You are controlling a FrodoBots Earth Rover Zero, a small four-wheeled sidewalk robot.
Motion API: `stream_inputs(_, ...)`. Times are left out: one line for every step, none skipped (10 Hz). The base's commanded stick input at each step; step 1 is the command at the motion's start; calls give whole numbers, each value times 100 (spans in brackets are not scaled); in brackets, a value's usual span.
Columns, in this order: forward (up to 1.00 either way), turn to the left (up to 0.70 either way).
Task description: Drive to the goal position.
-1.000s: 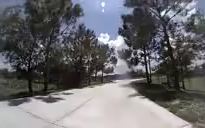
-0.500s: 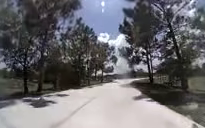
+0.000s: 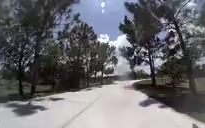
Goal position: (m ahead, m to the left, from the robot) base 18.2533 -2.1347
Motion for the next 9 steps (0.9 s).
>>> stream_inputs(85,0)
stream_inputs(85,0)
stream_inputs(85,0)
stream_inputs(85,0)
stream_inputs(85,0)
stream_inputs(85,0)
stream_inputs(85,0)
stream_inputs(85,0)
stream_inputs(85,0)
